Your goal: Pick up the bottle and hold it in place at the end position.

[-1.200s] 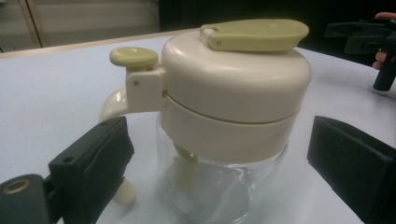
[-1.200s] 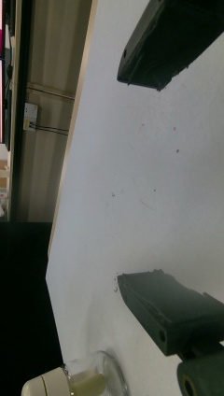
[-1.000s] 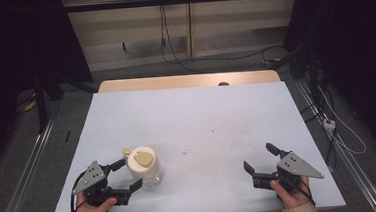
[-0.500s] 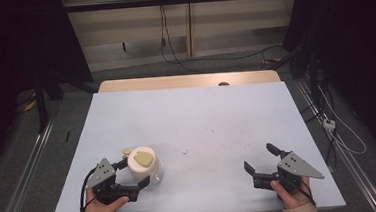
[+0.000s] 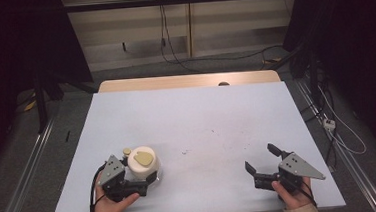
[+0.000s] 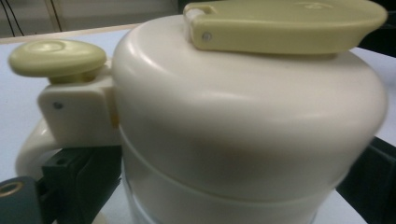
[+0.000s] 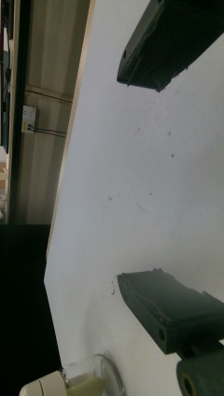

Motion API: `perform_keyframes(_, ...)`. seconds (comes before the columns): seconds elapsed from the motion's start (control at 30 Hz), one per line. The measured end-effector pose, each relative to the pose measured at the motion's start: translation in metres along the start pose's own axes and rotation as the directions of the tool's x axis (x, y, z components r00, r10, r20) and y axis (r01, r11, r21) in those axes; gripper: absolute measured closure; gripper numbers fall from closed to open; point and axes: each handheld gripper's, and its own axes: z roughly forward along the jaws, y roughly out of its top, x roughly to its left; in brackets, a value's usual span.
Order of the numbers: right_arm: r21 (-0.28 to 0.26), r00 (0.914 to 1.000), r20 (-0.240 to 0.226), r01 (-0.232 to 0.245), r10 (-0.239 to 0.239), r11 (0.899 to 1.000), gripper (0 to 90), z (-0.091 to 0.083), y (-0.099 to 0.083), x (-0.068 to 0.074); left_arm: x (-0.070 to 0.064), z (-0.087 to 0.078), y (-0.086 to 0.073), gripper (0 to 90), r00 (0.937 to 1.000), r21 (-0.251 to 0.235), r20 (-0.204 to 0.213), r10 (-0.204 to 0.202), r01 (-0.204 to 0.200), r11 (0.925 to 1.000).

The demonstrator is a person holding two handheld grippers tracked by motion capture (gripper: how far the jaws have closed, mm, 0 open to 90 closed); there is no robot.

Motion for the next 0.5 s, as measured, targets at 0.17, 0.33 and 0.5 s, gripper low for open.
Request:
perform_keyframes(0.17,0.002,1.0000,0.004,-0.001,0.001,1.000,4.2,0.000,0.000,-0.001,-0.002,0.004,0.000,3.3,0.9998,0.004,-0.020,0.007,-0.007,1.0000)
perform_keyframes(0.33,0.006,1.0000,0.003,0.000,0.000,1.000,4.4,0.000,-0.001,-0.001,-0.004,0.008,0.000,3.2,0.9991,0.003,-0.041,0.012,-0.011,0.9999)
perform_keyframes(0.5,0.005,1.0000,0.002,0.000,0.000,1.000,4.4,0.001,0.000,0.000,-0.007,0.012,0.000,3.5,0.9979,0.002,-0.063,0.019,-0.019,0.9998)
